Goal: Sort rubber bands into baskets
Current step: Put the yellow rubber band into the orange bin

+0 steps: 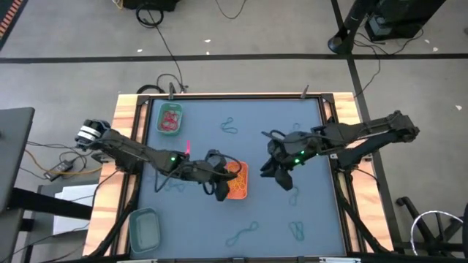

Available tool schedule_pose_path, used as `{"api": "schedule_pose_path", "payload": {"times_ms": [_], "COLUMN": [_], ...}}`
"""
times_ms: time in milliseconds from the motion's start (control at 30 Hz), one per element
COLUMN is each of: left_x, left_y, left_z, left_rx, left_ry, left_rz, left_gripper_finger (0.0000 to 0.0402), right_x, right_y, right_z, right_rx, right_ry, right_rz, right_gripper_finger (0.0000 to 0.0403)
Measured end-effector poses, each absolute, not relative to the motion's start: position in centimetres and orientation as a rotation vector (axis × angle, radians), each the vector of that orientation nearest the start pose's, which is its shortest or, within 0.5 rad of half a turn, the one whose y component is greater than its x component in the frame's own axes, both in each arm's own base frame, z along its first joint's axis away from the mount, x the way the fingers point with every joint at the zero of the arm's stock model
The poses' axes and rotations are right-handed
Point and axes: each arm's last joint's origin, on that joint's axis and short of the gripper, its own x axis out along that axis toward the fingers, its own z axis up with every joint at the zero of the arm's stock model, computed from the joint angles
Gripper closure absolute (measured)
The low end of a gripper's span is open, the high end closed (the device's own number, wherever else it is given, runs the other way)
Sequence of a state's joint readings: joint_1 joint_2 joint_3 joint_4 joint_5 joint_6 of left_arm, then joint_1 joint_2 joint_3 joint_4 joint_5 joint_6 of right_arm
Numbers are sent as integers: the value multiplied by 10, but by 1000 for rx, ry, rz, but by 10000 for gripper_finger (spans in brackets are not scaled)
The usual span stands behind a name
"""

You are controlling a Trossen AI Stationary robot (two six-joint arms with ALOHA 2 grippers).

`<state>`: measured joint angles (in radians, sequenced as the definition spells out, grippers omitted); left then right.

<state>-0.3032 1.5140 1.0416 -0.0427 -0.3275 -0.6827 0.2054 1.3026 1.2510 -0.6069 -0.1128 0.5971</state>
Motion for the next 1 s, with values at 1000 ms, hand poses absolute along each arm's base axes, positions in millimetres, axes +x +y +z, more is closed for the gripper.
{"api": "schedule_pose_path", "payload": {"times_ms": [1000], "left_x": [340], "left_y": [-74], "left_z": [209], "left_rx": [-530], "left_ry": [679], "left_rz": [277], "left_gripper_finger": [371], "right_x": [291], "right_y": [84], "right_z": [276], "right_rx": [629], "right_ry": [1052], "right_rz": [-305], "right_gripper_finger": [284]}}
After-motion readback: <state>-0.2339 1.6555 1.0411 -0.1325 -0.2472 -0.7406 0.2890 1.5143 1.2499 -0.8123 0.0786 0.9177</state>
